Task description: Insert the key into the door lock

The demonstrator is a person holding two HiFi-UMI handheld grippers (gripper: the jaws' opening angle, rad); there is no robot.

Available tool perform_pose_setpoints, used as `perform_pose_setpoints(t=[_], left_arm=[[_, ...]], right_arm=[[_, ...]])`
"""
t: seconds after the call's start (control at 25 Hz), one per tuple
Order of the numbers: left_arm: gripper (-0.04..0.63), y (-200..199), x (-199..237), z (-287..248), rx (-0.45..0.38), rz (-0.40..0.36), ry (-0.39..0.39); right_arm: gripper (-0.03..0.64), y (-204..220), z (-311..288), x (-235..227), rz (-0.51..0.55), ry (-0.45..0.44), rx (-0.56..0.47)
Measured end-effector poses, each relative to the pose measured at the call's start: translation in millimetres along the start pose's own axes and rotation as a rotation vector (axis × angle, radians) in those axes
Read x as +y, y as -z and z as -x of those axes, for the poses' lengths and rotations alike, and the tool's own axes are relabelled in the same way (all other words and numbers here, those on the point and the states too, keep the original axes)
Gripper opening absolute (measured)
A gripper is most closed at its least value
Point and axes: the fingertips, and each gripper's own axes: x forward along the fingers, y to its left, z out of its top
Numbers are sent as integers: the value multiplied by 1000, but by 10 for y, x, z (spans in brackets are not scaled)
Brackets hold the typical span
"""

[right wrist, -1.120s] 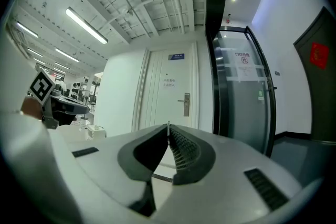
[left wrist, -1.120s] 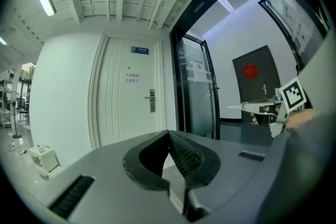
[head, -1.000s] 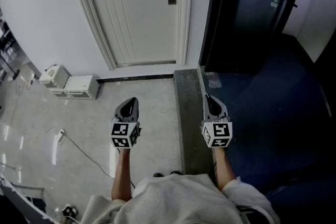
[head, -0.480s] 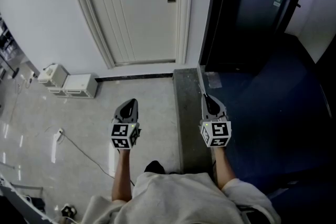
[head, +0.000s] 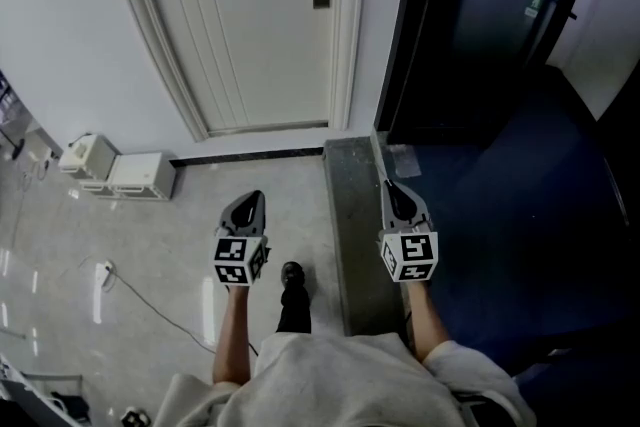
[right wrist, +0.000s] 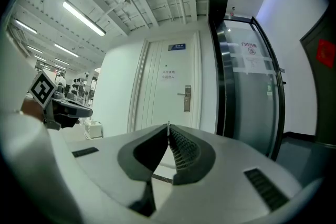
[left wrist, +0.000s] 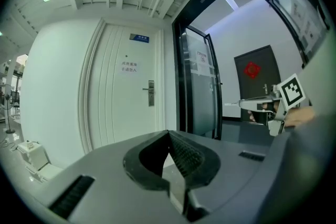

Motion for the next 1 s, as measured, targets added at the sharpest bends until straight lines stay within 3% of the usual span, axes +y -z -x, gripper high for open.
perform_pose_setpoints(t=[0.6,1.0], left_arm=[[17,-527,1444,-2125,-7,11,93],[17,-626,2078,-3148,4,16,144]], right_arm=[[31,-369,-2439,-192,21,68,10],[31,-368,-3489,-365,26,125,37]])
